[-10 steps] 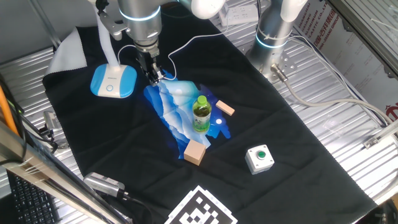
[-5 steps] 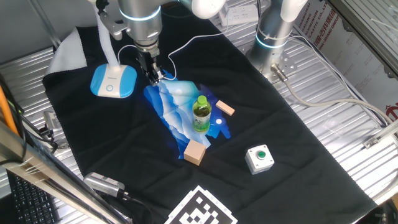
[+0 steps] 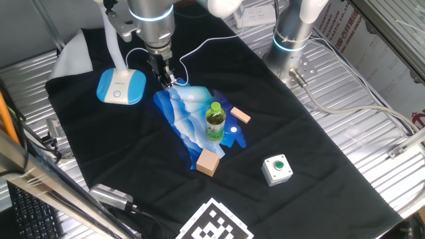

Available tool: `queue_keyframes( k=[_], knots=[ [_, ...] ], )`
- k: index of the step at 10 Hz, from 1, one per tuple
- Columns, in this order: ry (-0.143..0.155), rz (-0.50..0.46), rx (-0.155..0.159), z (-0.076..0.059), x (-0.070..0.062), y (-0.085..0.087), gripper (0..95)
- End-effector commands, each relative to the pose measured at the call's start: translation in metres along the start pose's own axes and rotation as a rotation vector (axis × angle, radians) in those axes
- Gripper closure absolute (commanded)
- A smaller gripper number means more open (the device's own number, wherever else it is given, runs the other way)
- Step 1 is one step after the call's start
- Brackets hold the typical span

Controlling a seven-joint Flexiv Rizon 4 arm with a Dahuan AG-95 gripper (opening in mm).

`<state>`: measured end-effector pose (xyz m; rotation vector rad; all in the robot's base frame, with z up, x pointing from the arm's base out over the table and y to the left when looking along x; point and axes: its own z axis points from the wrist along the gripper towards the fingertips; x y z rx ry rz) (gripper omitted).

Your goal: Turn on the desk lamp by pressing the button

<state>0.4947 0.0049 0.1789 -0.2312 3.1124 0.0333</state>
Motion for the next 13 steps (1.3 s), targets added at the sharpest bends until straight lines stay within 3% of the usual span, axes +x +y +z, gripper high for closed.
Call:
queue_keyframes(
  k=[1,4,6,9,11,13],
  knots=[
    [0.006,-0.005,0.008,-0.0026,0.0021,0.0004,95.0],
    [0.013,-0.003,0.005,-0.0026,0.0021,0.0004,95.0],
    [0.0,-0.004,0.009,-0.0026,0.0021,0.0004,95.0],
    [-0.002,-0.064,0.038,-0.0026,0.0021,0.0004,95.0],
    [0.004,-0.024,0.048,-0.0026,0.0021,0.0004,95.0],
    [0.0,0.019,0.09,-0.0026,0.0021,0.0004,95.0]
  ],
)
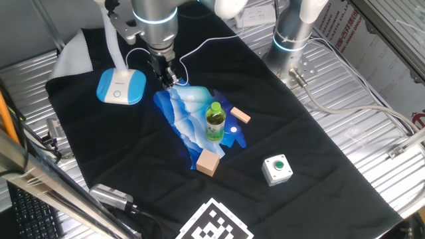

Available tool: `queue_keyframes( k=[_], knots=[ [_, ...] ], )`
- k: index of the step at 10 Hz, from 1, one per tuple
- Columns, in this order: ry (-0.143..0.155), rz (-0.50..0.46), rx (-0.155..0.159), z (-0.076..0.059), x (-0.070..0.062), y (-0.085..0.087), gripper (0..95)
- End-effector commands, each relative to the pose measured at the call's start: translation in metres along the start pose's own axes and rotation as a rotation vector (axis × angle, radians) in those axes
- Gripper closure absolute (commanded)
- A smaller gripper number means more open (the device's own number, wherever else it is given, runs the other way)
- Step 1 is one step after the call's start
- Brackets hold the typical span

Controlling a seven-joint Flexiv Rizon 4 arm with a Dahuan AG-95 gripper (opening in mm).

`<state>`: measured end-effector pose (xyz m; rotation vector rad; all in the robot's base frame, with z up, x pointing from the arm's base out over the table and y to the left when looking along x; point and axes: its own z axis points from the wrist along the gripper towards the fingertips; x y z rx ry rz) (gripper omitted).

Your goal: Turn on the desk lamp by pressing the button

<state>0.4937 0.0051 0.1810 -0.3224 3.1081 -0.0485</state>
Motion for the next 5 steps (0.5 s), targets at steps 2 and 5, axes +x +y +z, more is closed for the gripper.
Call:
queue_keyframes(
  k=[2,5],
  knots=[
    [-0.001,0.095,0.024,-0.0004,0.0012,0.0001,95.0],
    [0.002,0.1,0.02,-0.0004,0.0012,0.0001,95.0]
  ],
)
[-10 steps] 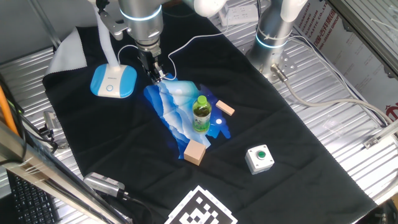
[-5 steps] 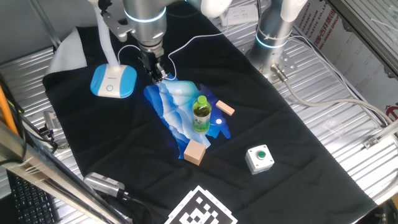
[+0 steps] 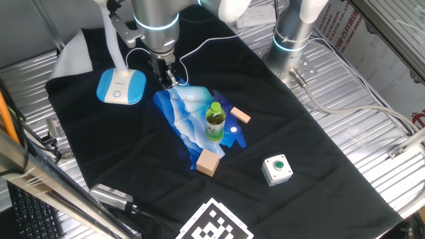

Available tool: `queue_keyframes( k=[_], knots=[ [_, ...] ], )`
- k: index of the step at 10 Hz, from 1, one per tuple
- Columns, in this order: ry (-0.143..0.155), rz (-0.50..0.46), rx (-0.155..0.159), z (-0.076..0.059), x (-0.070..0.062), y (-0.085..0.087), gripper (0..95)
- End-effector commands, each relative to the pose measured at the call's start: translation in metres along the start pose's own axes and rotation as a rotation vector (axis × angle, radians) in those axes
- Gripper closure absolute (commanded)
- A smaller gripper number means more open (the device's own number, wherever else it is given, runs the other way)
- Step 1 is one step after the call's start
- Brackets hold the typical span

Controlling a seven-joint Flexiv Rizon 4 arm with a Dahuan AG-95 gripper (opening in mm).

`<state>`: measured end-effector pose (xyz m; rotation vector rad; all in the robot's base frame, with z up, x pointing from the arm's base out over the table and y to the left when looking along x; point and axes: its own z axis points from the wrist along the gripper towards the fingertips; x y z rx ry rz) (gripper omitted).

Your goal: Turn on the desk lamp by pressing the button

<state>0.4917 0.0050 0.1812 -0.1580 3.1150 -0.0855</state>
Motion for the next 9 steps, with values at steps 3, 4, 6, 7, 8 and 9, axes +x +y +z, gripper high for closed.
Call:
queue_keyframes(
  k=[3,4,6,7,8,9],
  knots=[
    [0.002,-0.007,-0.01,0.0,-0.002,0.0,95.0],
    [0.001,-0.003,-0.01,0.002,-0.008,0.001,95.0],
    [-0.009,0.009,-0.014,0.009,-0.026,0.007,95.0],
    [-0.009,0.018,-0.027,0.013,-0.035,0.01,95.0],
    [-0.008,0.02,-0.036,0.016,-0.042,0.012,95.0],
    [-0.005,0.019,-0.036,0.019,-0.046,0.013,95.0]
  ],
)
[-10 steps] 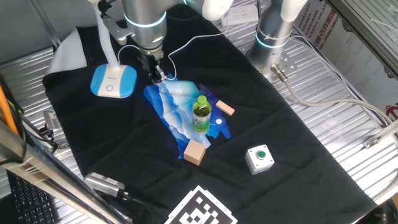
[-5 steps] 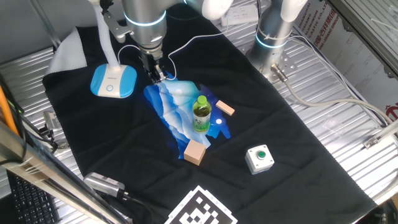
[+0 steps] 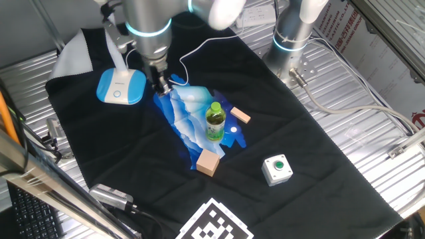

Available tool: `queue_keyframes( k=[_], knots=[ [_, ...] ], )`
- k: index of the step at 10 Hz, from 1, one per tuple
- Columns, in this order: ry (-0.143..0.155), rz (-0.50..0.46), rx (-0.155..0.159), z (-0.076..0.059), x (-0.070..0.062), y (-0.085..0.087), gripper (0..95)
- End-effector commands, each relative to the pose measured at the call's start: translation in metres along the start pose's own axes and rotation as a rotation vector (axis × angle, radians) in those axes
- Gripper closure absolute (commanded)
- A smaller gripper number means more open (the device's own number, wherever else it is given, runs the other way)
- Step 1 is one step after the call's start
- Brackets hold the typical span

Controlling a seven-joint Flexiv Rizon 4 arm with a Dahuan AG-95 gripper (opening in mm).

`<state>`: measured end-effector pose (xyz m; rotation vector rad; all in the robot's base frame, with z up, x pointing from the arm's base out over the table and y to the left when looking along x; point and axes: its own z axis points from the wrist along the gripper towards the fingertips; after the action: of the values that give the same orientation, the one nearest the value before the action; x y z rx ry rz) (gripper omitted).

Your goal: Turn on the desk lamp by pressing the button

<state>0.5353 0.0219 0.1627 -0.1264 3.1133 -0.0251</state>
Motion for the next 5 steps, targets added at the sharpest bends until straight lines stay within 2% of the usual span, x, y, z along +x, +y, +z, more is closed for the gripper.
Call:
queue_keyframes(
  k=[1,2,3,4,5],
  knots=[
    [0.001,-0.005,-0.014,0.006,-0.01,-0.005,95.0],
    [0.007,-0.019,-0.02,0.014,-0.019,-0.015,95.0],
    [0.007,-0.022,-0.021,0.015,-0.02,-0.017,95.0],
    [0.012,-0.048,-0.024,0.027,-0.03,-0.032,95.0],
    [0.011,-0.057,-0.028,0.032,-0.035,-0.038,95.0]
  ],
)
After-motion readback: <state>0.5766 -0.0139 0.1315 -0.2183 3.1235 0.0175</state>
